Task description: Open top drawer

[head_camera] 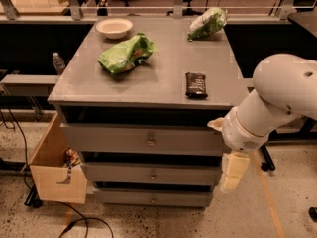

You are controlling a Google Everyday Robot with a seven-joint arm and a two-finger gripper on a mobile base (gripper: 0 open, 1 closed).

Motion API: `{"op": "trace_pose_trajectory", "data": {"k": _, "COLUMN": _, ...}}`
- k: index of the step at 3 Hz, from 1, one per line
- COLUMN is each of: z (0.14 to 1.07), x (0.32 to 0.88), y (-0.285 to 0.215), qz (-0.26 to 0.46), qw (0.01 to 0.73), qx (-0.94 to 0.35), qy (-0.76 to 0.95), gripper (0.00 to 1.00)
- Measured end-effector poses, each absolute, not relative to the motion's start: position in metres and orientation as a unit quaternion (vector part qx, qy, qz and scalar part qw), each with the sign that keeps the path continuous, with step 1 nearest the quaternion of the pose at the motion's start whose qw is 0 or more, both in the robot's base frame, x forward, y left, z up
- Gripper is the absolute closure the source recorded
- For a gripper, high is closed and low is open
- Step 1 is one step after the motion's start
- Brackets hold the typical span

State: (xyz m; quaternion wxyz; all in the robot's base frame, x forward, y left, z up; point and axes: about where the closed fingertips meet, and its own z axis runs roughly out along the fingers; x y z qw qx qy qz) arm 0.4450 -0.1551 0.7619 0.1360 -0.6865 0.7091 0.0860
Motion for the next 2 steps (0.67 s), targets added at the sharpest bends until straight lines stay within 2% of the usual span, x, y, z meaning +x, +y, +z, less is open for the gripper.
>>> {"op": "trace_pose_trajectory", "data": {"k": 2, "z": 0.724, "x": 0.488, "y": -0.170, "qz": 0.062, "qw": 0.124, "qx": -0.689, "qy": 0.712, "gripper": 0.00}}
